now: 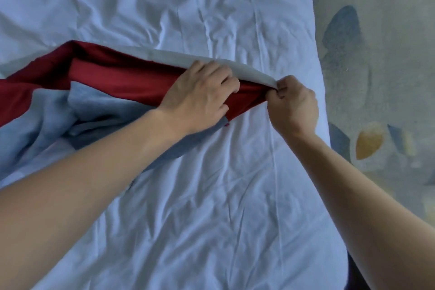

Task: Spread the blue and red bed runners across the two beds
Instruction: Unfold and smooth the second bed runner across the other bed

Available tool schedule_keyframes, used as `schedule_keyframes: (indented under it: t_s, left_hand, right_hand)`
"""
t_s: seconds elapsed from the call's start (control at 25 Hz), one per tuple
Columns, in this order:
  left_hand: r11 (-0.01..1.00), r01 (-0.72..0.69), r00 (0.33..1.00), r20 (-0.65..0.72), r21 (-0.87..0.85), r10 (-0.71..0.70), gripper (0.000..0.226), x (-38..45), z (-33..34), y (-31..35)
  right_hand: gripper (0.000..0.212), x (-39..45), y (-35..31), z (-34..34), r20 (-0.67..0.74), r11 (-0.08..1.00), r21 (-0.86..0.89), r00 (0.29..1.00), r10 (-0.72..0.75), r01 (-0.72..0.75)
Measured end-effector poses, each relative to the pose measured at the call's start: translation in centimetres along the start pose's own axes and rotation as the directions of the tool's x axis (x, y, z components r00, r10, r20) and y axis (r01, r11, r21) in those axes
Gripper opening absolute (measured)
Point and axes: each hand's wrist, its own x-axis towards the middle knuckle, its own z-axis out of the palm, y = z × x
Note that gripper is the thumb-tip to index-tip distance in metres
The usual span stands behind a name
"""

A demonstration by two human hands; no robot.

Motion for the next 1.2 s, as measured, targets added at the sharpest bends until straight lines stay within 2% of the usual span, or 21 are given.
schedule_keyframes:
  t_s: [0.12,0.2,0.32,0.36,0.44,0.52,0.6,0.68,0.8,0.88,1.0,1.12,1.2]
  left_hand:
    - [0.998,0.032,0.999,-0.007,0.046,-0.032,0.029,0.7,1.3,1.4]
    - [0.994,0.062,0.998,-0.036,0.085,-0.059,0.028,1.0,1.8,1.7]
    - [0.975,0.133,0.982,0.107,0.177,-0.153,0.033,0.9,2.8,2.0]
    - [0.976,0.165,0.975,0.123,0.142,-0.183,0.025,1.1,3.2,1.9]
    - [0.953,0.298,0.95,0.114,-0.062,-0.289,0.01,1.7,2.9,1.3]
    - [0.915,0.361,0.932,0.079,-0.177,-0.353,0.007,1.8,2.5,0.2]
    - [0.946,0.312,0.95,0.024,-0.091,-0.311,0.007,1.8,2.1,-0.6]
    - [0.98,0.192,0.981,-0.049,0.05,-0.19,0.011,1.4,1.4,-0.1]
    - [0.968,-0.042,0.998,0.045,0.249,0.032,0.026,0.5,2.3,3.9]
    - [0.941,-0.026,0.993,0.12,0.336,-0.015,0.021,0.4,3.3,5.5]
    - [0.913,0.05,0.983,0.139,0.406,-0.116,0.019,1.6,4.4,5.0]
    - [0.889,0.018,0.98,0.166,0.457,-0.105,0.028,1.8,4.8,4.8]
    - [0.882,-0.034,0.972,0.222,0.469,-0.08,0.027,1.5,4.6,4.7]
  right_hand:
    - [0.011,0.3,-1.5,1.3,0.11,0.981,0.161,0.986,-0.125,0.106]
    - [0.026,1.0,-2.3,1.9,0.074,0.984,0.157,0.993,-0.097,0.084]
    - [0.022,2.1,-1.9,1.9,0.056,0.996,0.086,0.998,-0.025,0.02]
    - [0.021,1.9,-1.6,1.7,0.084,0.994,0.102,0.995,-0.045,0.036]
    - [0.023,1.4,-1.3,1.4,0.173,0.983,0.163,0.978,-0.115,0.086]
    - [0.021,0.8,-0.9,1.6,0.219,0.977,0.127,0.956,-0.197,0.172]
    - [0.02,1.0,-0.7,1.7,0.158,0.962,-0.002,0.95,-0.27,0.274]
    - [0.02,1.7,-0.4,1.0,0.046,0.945,-0.082,0.948,-0.314,0.317]
    - [0.027,2.7,0.2,-1.0,-0.014,0.941,-0.131,0.949,-0.315,0.311]
    - [0.033,2.4,0.3,-1.7,-0.001,0.904,-0.172,0.917,-0.398,0.392]
    - [0.034,1.3,0.2,-1.3,0.025,0.828,-0.233,0.854,-0.519,0.51]
    - [0.021,0.6,1.5,-0.7,0.046,0.766,-0.278,0.805,-0.592,0.58]
    - [0.024,0.0,2.6,-0.4,0.108,0.767,-0.274,0.811,-0.575,0.58]
